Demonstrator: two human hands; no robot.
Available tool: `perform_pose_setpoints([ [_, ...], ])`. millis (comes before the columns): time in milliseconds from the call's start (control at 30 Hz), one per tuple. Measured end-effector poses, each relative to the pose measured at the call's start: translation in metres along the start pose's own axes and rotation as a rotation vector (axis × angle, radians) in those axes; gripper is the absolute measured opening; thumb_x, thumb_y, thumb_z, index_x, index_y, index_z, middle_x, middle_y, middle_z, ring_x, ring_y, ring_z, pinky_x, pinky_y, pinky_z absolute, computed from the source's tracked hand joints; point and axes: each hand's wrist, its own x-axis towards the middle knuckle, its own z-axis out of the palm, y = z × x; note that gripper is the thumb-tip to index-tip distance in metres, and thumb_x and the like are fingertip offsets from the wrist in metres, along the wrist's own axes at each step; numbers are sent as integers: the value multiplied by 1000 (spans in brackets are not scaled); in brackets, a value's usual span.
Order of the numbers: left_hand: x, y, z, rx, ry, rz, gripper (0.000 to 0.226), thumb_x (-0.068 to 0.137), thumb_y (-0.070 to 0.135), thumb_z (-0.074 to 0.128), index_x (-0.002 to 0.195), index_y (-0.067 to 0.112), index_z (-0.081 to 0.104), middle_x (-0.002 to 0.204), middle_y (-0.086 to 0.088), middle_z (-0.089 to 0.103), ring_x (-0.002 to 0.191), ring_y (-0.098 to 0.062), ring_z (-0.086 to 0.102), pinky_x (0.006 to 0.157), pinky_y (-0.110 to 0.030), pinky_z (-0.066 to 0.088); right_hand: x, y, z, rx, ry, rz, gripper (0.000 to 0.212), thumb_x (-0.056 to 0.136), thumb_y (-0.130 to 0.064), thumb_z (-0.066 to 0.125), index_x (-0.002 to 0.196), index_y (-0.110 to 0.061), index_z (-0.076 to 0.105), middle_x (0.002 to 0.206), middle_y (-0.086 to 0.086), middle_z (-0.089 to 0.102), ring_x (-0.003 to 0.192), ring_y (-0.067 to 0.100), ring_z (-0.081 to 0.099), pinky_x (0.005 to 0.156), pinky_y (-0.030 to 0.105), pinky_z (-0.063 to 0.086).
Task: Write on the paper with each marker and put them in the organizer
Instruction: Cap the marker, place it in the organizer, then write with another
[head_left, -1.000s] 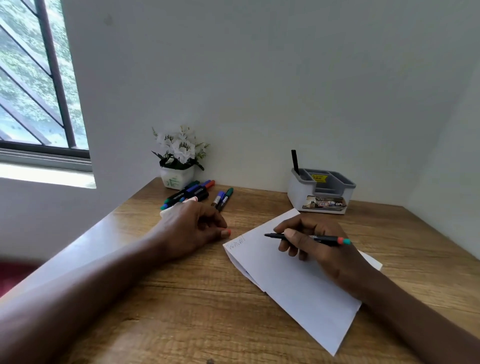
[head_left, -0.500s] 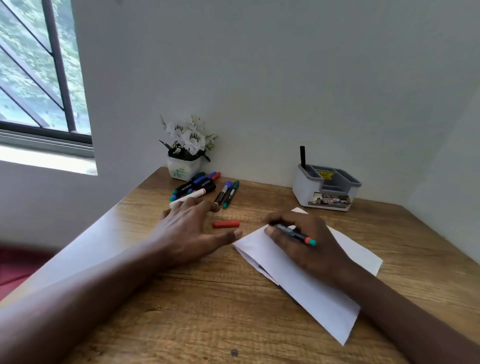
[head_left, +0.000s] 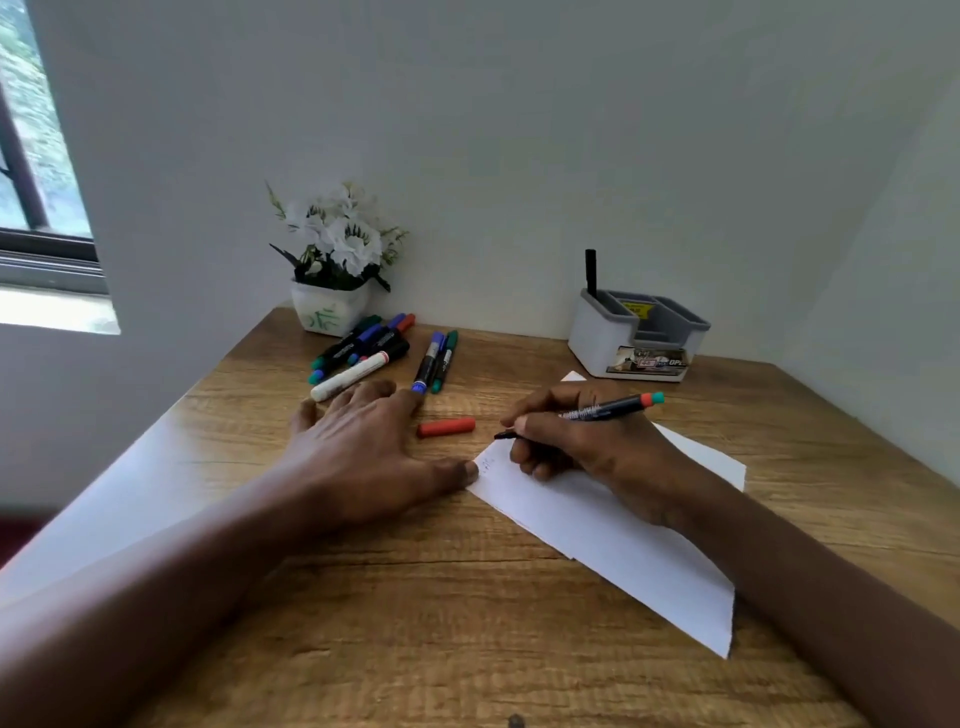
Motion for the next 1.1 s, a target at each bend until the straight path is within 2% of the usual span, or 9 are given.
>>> perform_pose_setpoints([
  [100, 1, 1, -1, -9, -7, 0, 101, 75, 86, 52, 158, 37, 23, 169, 5, 18, 155, -18, 15, 125, -55, 8, 4, 1, -4, -16, -20, 13, 9, 90, 1, 70, 98, -1, 74, 84, 16, 77, 75, 23, 72, 70, 31, 61],
  [200, 1, 1, 0, -30, -4, 0, 99, 75, 85, 53, 158, 38, 24, 169, 7, 17, 155, -17, 14, 125, -55, 6, 7, 4, 1, -64, 14, -48, 4, 88, 3, 70, 87, 1, 72, 73, 14, 74, 63, 20, 67, 57, 28, 56],
  [333, 2, -1, 0, -47, -2, 7, 99, 75, 85, 54, 157, 40, 24, 168, 7, 18, 155, -16, 15, 125, -55, 7, 5, 7, 5, -133, 74, -109, 14, 87, 1, 70, 75, -6, 68, 56, 6, 65, 48, 13, 58, 46, 22, 46],
  [567, 2, 0, -1, -37, -11, 17, 99, 77, 83, 54, 158, 38, 22, 169, 7, 16, 155, -15, 15, 126, -54, 4, 5, 8, 8, -271, 83, -171, 19, 84, -8, 75, 69, -17, 68, 60, 0, 67, 53, 6, 60, 54, 23, 48],
  [767, 3, 1, -2, -33, -23, 7, 99, 77, 83, 54, 158, 37, 23, 169, 6, 16, 155, -16, 16, 126, -53, 5, 5, 6, 6, -285, 48, -185, 15, 84, -9, 74, 70, -10, 67, 59, 3, 66, 52, 10, 60, 53, 25, 50],
  [900, 3, 0, -1, -41, -15, 13, 99, 76, 83, 55, 158, 38, 24, 169, 7, 17, 155, -15, 15, 127, -52, 6, 4, 7, 5, -209, 46, -138, 16, 89, -9, 70, 74, -7, 66, 56, 1, 64, 50, 8, 57, 51, 20, 47],
  [1100, 5, -1, -1, -33, -14, 8, 100, 74, 85, 55, 158, 39, 24, 168, 7, 19, 154, -16, 17, 126, -51, 8, 6, 8, 5, -255, 41, -146, 14, 88, -9, 71, 74, -12, 69, 56, -5, 62, 52, 4, 55, 54, 22, 45],
])
